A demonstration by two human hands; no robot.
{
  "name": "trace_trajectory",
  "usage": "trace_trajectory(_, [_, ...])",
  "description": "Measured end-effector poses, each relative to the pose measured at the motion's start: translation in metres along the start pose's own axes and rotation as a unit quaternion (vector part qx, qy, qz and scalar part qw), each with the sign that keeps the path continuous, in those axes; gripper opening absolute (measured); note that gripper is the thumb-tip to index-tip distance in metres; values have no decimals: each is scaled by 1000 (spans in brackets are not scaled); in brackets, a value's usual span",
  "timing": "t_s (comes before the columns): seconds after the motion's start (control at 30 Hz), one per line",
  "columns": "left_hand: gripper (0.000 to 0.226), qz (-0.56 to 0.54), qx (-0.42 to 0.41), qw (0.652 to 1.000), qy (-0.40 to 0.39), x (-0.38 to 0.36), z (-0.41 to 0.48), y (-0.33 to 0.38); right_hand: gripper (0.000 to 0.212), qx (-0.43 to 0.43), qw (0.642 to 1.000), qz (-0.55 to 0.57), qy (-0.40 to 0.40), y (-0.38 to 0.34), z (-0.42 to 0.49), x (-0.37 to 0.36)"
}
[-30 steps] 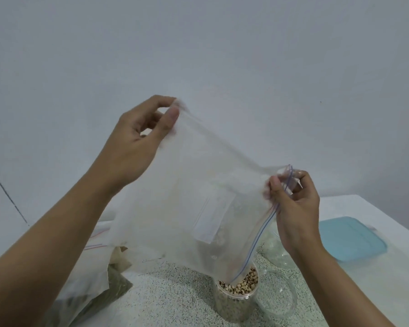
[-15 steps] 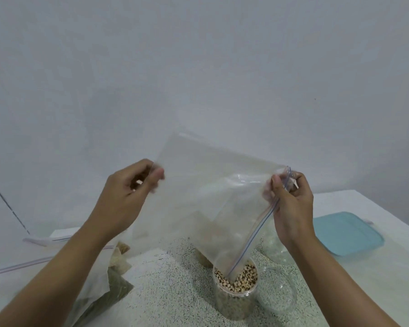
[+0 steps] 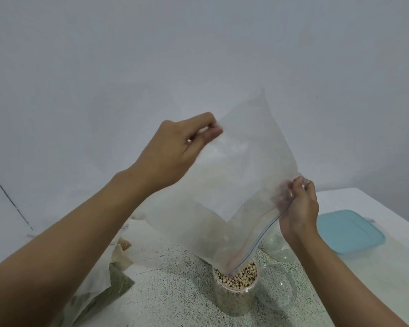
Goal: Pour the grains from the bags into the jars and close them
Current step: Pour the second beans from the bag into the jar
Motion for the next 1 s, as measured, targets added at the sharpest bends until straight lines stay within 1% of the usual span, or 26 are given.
trace_trajectory(0.03, [24,-3,-1,1000,-11,-3,4,2,23,-5,1000,1,8,2,2,1])
trace_trajectory(0.13, [25,-16,24,1000,-11,-8,12,1,26,-18,1000,-4,23,7,4,-1])
trace_trajectory(0.2, [25,-12,24,999,-36,-11,14,3,27,-23,999,-10,32,8,6,-2])
trace_trajectory(0.3, [24,-20,25,999,-20,-10,15,4,26,-17,999,-9,27,7,10,-4])
trace_trajectory(0.4, [25,25,7,998,-66,-15,11,6,26,-14,999,-14,29,10,13,-2])
trace_trajectory(0.5, [25,-7,19,999,-45,-12,11,9,27,-15,1000,-22,17,16,15,0])
trace_trajectory(0.6, [26,2,11,998,-60,-7,16,13,26,-18,999,-20,24,19,15,2])
trace_trajectory(0.63, [26,-2,14,999,-50,-5,18,12,26,-14,1000,-16,22,18,15,1])
trace_trajectory(0.7, [27,-16,33,998,-43,-3,22,7,27,-7,1000,-11,18,16,14,-2])
trace_trajectory(0.77, [28,-9,44,997,-65,-4,22,3,28,-8,1000,1,16,15,15,-1])
trace_trajectory(0.87, [30,-38,68,996,-44,4,21,-5,27,5,1000,-5,0,15,16,-1])
trace_trajectory(0.97, [34,-37,86,994,-49,13,14,-12,26,13,1000,-13,-1,12,12,-3])
trace_trajectory(1.0, [36,-52,96,993,-44,16,10,-14,25,15,1000,-13,0,11,11,-4])
Point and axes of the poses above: each hand's wrist, its own z-axis towards the middle knuckle, its own x-axis out of the back of the hand, y = z × x, the point moved 4 cm from there along z, towards the middle knuckle, and after that the axes turned 1 degree about y, right-handed, at the moved point
